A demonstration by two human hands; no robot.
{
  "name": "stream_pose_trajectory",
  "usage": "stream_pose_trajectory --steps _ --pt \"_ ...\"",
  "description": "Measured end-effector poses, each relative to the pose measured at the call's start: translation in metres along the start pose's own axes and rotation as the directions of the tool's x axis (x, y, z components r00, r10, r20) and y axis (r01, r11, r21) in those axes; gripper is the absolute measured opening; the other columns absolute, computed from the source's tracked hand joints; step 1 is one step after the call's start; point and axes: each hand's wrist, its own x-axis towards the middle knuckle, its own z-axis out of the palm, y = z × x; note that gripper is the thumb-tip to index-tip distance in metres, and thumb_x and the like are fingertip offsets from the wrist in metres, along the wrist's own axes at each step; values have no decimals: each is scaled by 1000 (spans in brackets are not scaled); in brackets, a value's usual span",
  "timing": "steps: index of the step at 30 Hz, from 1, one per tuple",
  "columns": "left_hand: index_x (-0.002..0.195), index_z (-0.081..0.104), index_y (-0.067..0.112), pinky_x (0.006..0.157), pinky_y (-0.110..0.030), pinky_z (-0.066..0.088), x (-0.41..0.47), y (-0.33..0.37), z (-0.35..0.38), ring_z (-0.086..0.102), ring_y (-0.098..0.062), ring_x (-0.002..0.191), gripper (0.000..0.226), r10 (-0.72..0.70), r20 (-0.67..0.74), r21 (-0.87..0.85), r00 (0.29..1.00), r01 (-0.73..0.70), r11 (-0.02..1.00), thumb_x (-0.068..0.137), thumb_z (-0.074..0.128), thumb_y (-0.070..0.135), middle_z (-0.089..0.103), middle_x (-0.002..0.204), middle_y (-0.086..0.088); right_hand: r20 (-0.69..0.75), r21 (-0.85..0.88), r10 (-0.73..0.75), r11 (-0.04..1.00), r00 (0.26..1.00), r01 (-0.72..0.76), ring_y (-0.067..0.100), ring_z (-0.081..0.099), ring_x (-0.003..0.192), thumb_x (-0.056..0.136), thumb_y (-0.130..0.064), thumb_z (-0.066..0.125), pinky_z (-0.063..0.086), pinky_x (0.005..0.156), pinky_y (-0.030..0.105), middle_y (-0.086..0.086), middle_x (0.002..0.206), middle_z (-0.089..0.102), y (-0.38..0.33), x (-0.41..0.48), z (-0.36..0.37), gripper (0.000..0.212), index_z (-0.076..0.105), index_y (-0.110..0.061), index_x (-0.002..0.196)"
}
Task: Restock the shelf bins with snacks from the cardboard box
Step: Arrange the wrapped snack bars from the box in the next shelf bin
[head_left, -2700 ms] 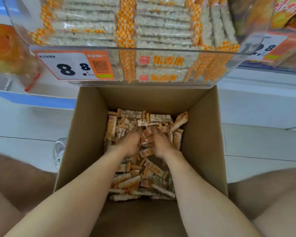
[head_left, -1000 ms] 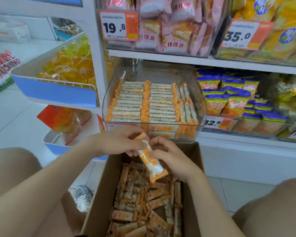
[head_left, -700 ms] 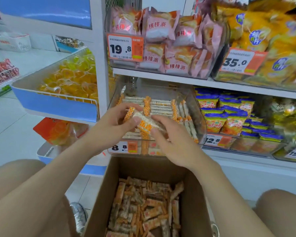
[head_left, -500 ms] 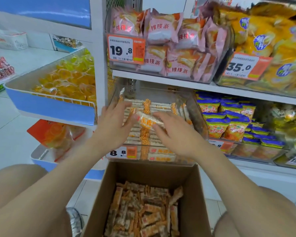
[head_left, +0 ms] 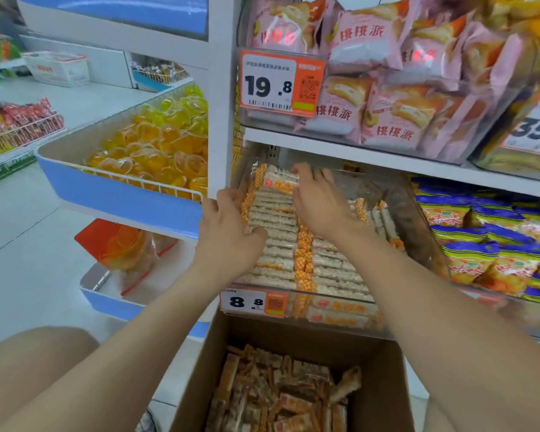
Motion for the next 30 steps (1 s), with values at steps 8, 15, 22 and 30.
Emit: stream_pose_trajectory --steps 8,15,22,30 --pt "142 39 17 105 -51 39 1 -1 7 42 -38 120 62 34 -60 50 998 -31 998 88 68 23 37 129 -8 -118 17 89 996 989 -88 41 42 125 95 0 59 43 103 48 17 135 51 -7 26 24 55 58 -25 145" --pt "132 41 17 97 -45 38 -5 0 6 41 -37 109 47 53 -47 139 997 -46 989 92 65 26 32 119 -5 -20 -205 -43 978 999 38 40 37 136 82 5 61 38 105 48 19 146 43 -5 15 13 88 36 -25 161" --pt "127 51 15 90 -39 31 -17 -4 3 39 -36 113 42 237 -130 355 963 -178 918 89 64 26 40 129 -12 -38 -179 -7 984 999 0 41 42 134 92 -7 58 41 107 49 22 145 45 -11 -18 -14 72 31 -7 159" --pt "90 56 28 57 -30 43 -80 1 -12 57 -9 64 14 448 4 73 894 -447 892 87 66 20 60 65 9 32 385 -68 922 997 50 5 62 72 94 -21 56 53 66 32 -12 78 65 -54 -158 -90 16 68 -29 102"
